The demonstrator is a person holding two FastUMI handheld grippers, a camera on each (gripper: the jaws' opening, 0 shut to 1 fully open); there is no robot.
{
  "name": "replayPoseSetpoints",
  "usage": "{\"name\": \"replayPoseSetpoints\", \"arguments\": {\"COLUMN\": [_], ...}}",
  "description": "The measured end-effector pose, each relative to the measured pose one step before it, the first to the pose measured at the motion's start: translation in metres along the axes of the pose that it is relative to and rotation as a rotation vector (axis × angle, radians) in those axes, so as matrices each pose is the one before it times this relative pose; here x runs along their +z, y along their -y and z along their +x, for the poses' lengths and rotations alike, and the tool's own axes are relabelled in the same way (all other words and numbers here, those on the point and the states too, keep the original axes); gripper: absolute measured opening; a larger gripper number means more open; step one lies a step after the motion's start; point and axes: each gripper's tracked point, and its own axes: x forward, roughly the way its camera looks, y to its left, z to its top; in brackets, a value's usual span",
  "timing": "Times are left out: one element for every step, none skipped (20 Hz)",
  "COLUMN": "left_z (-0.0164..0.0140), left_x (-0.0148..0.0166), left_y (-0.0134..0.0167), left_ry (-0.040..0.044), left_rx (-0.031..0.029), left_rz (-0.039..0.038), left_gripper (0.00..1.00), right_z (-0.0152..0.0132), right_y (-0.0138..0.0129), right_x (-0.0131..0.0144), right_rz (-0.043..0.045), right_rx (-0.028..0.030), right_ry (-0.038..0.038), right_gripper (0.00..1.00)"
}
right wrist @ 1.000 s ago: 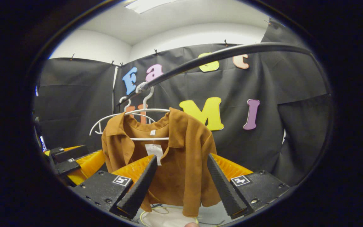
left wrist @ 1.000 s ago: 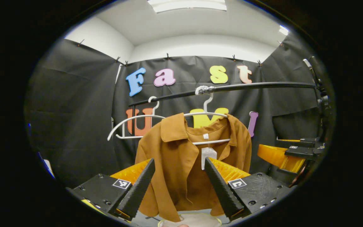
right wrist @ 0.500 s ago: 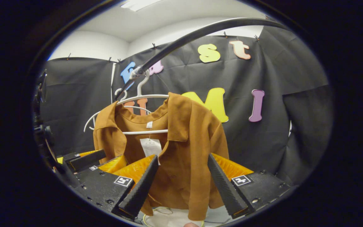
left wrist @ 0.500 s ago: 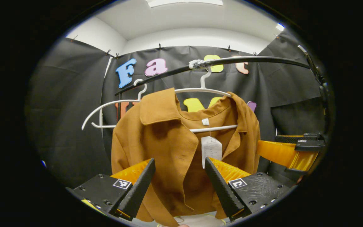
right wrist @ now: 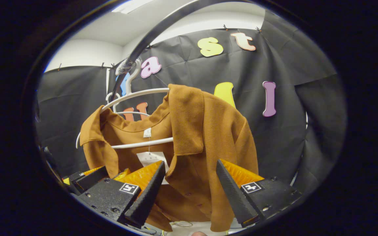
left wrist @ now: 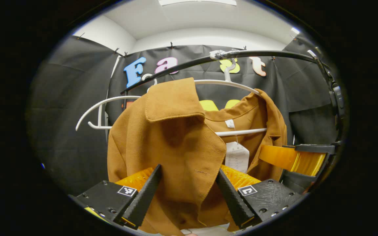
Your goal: Grasp the clothes on the hanger with both hands and then place them into the laundry hamper below.
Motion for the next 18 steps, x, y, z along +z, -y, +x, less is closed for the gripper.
{"name": "replayPoseSetpoints", "arguments": {"left_z": [0.00308, 0.00300, 0.00310, 0.00298, 0.00347, 0.00324, 0.00448, 0.00356, 0.00282, 0.00189, 0.00134, 0.00184, 0.00036, 0.00148, 0.00086, 0.00128, 0.00100, -0.00174], "left_x": [-0.00008, -0.00151, -0.00012, 0.00057, 0.00098, 0.00044, 0.00140, 0.00002, 0.00110, 0.00122, 0.00089, 0.00119, 0.00113, -0.00116, -0.00012, 0.00046, -0.00037, -0.00104], "left_y": [-0.00024, 0.00065, 0.00044, -0.00148, -0.00155, -0.00040, -0.00099, -0.00324, -0.00118, -0.00044, 0.00093, 0.00023, -0.00131, 0.00034, -0.00155, -0.00094, -0.00108, -0.00142], "left_ry": [0.00250, 0.00083, 0.00491, 0.00468, 0.00332, 0.00094, 0.00008, -0.00362, -0.00050, -0.00236, 0.00021, 0.00140, 0.00012, -0.00272, -0.00241, -0.00349, -0.00619, -0.00724], "left_rx": [0.00009, 0.00460, 0.00365, 0.00907, 0.00490, 0.00314, 0.00666, 0.01072, 0.00367, 0.00134, -0.00052, 0.00199, -0.00057, 0.00307, 0.00796, 0.00730, 0.00226, 0.00238], "left_rz": [-0.00221, -0.00262, -0.00165, 0.00036, -0.00458, -0.00783, -0.00689, -0.00176, -0.00408, -0.00126, 0.00149, 0.00418, 0.00263, 0.00386, -0.00088, -0.00493, -0.00457, -0.00167], "left_gripper": [0.96, 0.96, 1.00, 1.00, 1.00, 1.00, 1.00, 1.00, 0.99, 0.98, 0.98, 0.94, 0.98, 0.95, 0.89, 0.80, 0.70, 0.61], "right_z": [0.00645, 0.00587, 0.00617, 0.00104, 0.00267, 0.00149, 0.00193, 0.00273, 0.00476, 0.00499, 0.00376, 0.00031, 0.00078, -0.00020, -0.00041, -0.00011, -0.00089, -0.00307], "right_y": [0.00069, 0.00388, 0.00252, -0.00134, -0.00279, -0.00113, -0.00123, -0.00248, -0.00186, 0.00052, 0.00190, -0.00008, -0.00035, 0.00244, 0.00475, 0.00525, 0.00108, 0.00233], "right_x": [0.00041, -0.00293, -0.00093, -0.00227, 0.00023, 0.00170, 0.00112, 0.00001, -0.00007, 0.00047, 0.00055, 0.00023, 0.00018, 0.00079, 0.00075, 0.00048, 0.00068, -0.00164], "right_rz": [0.01520, 0.02014, 0.02787, 0.03222, 0.02876, 0.01991, 0.00694, 0.01047, 0.00848, 0.00164, -0.00738, -0.00357, -0.00227, -0.00096, -0.00256, 0.00063, 0.00189, -0.00336], "right_rx": [-0.00845, -0.02480, -0.01633, -0.00169, 0.00551, 0.00341, 0.00631, 0.01157, 0.00534, 0.00406, -0.01068, 0.00218, 0.00028, -0.00469, -0.01028, -0.01000, 0.00220, -0.00146], "right_ry": [0.00107, 0.00313, 0.00019, -0.00247, 0.00589, 0.00682, 0.00278, 0.00473, -0.00160, 0.00016, -0.00084, 0.00234, -0.00099, -0.00188, -0.00247, -0.00128, 0.00063, -0.00074], "right_gripper": [0.98, 0.98, 0.98, 0.98, 0.96, 0.99, 0.99, 0.96, 0.99, 0.96, 0.99, 0.96, 0.99, 0.98, 0.97, 0.88, 0.88, 0.76]}}
